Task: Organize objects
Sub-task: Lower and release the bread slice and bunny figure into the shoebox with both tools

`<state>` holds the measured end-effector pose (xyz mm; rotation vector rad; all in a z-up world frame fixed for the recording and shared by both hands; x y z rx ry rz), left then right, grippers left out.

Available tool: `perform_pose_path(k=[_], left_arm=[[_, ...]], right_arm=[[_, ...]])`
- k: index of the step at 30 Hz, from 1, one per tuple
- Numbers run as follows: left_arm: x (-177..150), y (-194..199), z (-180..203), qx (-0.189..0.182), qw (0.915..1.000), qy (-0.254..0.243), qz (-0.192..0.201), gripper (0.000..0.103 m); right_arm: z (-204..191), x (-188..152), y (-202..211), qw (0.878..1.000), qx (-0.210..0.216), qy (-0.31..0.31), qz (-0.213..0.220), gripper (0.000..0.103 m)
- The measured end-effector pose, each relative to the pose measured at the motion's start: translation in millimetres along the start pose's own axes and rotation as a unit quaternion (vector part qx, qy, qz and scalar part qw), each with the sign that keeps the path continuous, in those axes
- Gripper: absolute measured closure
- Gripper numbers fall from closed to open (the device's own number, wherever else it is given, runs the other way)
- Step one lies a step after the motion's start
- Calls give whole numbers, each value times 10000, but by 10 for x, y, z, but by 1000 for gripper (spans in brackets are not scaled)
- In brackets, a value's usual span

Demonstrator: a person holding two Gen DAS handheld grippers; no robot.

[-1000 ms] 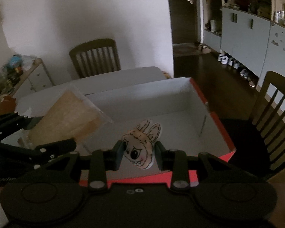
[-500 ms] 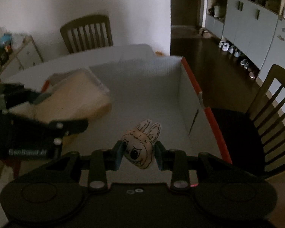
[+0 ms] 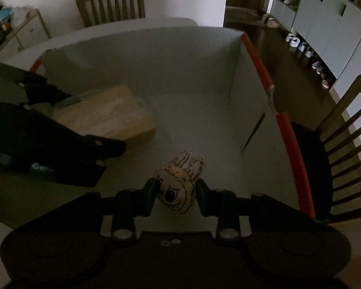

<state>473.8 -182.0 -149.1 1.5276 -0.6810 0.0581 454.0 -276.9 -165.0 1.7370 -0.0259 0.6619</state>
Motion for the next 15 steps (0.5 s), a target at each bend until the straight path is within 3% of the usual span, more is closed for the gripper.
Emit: perform_pose_path(k=[6, 9, 11, 14, 15], left_arm=[[-28, -134, 4, -149, 9995, 146, -235, 29], [15, -265, 23, -205, 9975, 169, -654, 29], [10, -293, 19, -195, 9970, 218, -721, 28], [4, -290, 8, -192, 9968, 287, -719, 27], [-4, -290, 15, -187, 9968, 293, -723, 25]], right_arm=[[-49, -21, -78, 9998, -32, 81, -186, 69], [-75, -22, -83, 9996, -56, 138, -244, 68], [-75, -20, -85, 9995, -63, 179, -241, 68], [-50, -33, -64, 9996, -15, 161, -250, 61], [-41, -35, -57, 9996, -8, 159, -247, 54]])
Point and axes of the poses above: each gripper's, at about its wrist camera, not at the fingertips, and y roughly against the way its jaws point, z to its right, x to its top, the point moved 8 cm from there along -y, roughly the way its jaws point, and after that the axes turned 10 degrees about -y, right-handed, at the moved point
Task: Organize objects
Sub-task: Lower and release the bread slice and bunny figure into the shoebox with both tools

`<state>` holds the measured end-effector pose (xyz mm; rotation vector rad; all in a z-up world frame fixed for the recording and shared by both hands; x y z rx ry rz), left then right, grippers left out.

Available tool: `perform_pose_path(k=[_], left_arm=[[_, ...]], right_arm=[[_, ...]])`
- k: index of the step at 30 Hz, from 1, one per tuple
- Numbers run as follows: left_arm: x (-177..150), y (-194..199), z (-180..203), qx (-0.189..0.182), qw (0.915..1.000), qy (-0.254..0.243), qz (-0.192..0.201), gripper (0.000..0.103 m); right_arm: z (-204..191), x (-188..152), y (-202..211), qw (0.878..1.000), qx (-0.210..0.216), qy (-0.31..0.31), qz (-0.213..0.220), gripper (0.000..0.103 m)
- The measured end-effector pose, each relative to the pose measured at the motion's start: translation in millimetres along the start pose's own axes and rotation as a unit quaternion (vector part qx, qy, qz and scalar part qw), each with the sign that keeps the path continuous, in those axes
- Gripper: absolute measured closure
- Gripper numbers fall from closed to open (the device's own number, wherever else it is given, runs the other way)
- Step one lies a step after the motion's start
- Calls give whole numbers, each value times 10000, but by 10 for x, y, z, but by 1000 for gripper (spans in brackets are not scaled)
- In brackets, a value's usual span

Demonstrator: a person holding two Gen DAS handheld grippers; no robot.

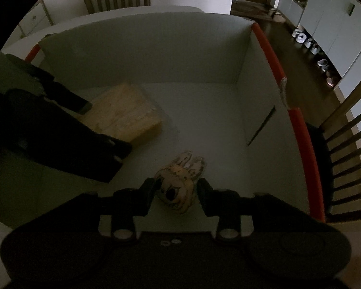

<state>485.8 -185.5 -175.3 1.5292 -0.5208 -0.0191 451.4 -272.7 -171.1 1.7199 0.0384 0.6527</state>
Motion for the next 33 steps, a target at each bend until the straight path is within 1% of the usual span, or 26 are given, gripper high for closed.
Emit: perform_pose_path(k=[1, 6, 10, 15, 20, 22, 26, 33], left_arm=[[-6, 12, -1, 15, 10000, -4, 22, 24], [41, 106, -33, 171, 9996, 3, 211, 23], [25, 294, -49, 178, 9988, 22, 453, 23], [-22, 599, -78, 128, 9960, 182, 870, 23], [-112, 914, -98, 125, 9913, 283, 1278, 23], [-150, 954, -66, 57, 9890, 344, 1435, 23], [-339, 1309, -139, 30, 9836, 446, 1747, 23], [-658, 1687, -162, 53, 9731, 505, 2247, 23]], right_arm=[[7, -2, 9, 10000, 28, -4, 0, 52], [13, -39, 126, 9999, 119, -37, 108, 51], [-8, -69, 290, 9994, 182, 28, 278, 50], [-24, -45, 543, 9981, 302, 21, 539, 50], [-84, -20, 806, 9961, 347, 36, 816, 50], [-111, -41, 909, 9951, 386, 9, 912, 50], [-153, -64, 1101, 9928, 451, -88, 1105, 50], [-416, -192, 1417, 9880, 479, -161, 1457, 49]])
Point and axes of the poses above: each gripper's, at about its wrist camera, not at the fingertips, and y roughly against the way its jaws point, z to its right, x to its top, the point moved 8 cm from there along -y, roughly the way its jaws point, and after that the axes turned 10 degrees about -y, right-handed, at the moved point
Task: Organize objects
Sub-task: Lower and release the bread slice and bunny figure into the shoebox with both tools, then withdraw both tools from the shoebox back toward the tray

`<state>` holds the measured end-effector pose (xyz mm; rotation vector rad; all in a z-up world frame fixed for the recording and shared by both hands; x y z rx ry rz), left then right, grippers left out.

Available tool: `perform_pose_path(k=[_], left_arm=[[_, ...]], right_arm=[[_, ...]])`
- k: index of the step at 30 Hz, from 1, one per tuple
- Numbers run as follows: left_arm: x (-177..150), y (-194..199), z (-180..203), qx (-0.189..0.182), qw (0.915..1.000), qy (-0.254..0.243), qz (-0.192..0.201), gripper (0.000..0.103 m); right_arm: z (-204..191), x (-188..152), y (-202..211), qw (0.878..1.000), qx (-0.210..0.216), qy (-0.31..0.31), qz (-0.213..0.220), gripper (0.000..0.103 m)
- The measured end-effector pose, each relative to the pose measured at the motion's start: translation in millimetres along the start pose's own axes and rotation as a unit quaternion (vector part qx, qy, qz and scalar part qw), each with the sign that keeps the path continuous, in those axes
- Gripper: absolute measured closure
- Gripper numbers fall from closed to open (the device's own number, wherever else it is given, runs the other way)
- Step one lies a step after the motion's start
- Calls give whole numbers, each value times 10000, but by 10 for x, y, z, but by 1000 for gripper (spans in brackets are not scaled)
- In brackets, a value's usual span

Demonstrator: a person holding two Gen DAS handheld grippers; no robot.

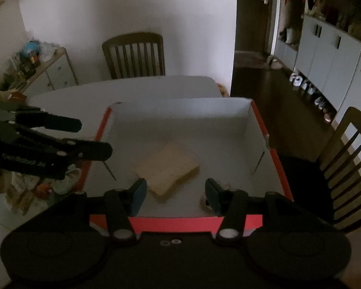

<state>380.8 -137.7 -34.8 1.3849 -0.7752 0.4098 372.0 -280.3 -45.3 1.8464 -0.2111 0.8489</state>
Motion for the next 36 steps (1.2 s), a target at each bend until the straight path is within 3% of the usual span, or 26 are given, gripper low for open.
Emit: perform_pose_path(k=[11, 25, 28, 33, 36], left_arm=[[-553, 879, -223, 83, 9984, 111, 550, 23], [-1341, 1462, -679, 310, 9955, 549, 702, 19], [-1492, 1511, -777, 290, 9958, 594, 631, 13], [-1747, 1556, -922, 177, 9961, 679, 544, 13], [-1863, 1591, -1031, 403, 9954, 660, 566, 0]], right_arm=[[-602, -218, 231, 9986, 40, -275, 442, 43], [-1254, -670, 246, 9983, 11, -471, 341, 31], [-1376, -752, 231, 9984, 29, -485, 304, 28], [-1578, -869, 193, 9987, 39, -447, 255, 22], [-1678, -926, 142, 9989, 12, -430, 204, 21]])
Point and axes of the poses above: each gripper's, at about its wrist camera, not at the fingertips, and y roughly against the way its jaws point, z to its right, x to its top, the point moved 8 cm from there along -y, roughly the way its jaws point, and after that the axes turned 10 degrees about -y, right-handed, at the moved point
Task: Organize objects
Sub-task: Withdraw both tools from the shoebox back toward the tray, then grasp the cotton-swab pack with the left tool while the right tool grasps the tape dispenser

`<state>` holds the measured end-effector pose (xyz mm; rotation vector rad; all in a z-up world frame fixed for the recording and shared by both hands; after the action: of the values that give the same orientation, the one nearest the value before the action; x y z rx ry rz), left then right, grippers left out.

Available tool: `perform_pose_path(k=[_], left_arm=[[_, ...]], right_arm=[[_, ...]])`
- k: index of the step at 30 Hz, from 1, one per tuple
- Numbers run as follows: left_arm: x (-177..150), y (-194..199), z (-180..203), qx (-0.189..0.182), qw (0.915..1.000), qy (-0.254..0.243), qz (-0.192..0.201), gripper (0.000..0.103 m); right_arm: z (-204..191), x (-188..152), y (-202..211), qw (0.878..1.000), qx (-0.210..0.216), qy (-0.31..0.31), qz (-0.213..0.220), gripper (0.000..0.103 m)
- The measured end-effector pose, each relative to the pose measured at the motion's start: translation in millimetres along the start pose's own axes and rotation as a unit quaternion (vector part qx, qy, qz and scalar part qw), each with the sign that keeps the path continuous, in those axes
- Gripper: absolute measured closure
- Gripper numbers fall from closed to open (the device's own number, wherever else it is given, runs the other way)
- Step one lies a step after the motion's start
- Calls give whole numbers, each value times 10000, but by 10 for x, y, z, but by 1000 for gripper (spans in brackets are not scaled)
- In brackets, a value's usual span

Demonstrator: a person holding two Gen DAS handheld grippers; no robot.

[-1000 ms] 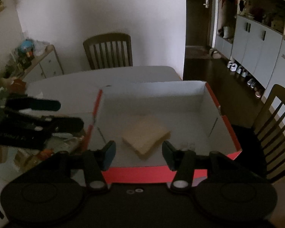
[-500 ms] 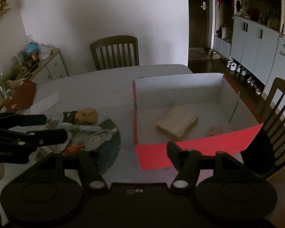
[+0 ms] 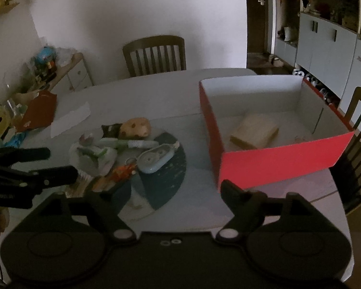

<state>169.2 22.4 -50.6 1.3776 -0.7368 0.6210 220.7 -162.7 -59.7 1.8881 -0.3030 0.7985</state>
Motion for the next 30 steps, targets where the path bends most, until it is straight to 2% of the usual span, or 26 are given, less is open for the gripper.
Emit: perform_pose_path(k=[6, 10, 16, 22, 30], left_arm=[[-202, 36, -212, 211, 9997, -15, 113, 0], [-384, -34, -377, 271, 9994, 201, -2, 0], [-658, -148, -554, 541, 9979, 230, -266, 0], [-860, -272, -750, 1006, 9939, 66, -444, 0], [-990, -472, -874, 1106, 9917, -53, -660, 0]], right_arm=[[-135, -103, -145, 9999, -89, -15, -118, 21], [-192, -136, -276, 9997, -185, 24, -158, 21], [-264, -177, -492, 9988, -370, 246, -200, 21], [-310, -166, -695, 9982, -431, 293, -290, 21], [-326, -121, -1008, 9968, -524, 375, -482, 21]])
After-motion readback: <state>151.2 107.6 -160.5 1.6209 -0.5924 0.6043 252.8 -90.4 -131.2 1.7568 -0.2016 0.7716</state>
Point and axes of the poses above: each gripper's, at about its wrist camera, not at the fingertips, and y roughly against the way its jaws point, z to its right, x to its top, the point moved 8 cm from there along -y, roughly the way its jaws point, and after that the axes turned 10 degrees about -y, right-handed, at the moved point
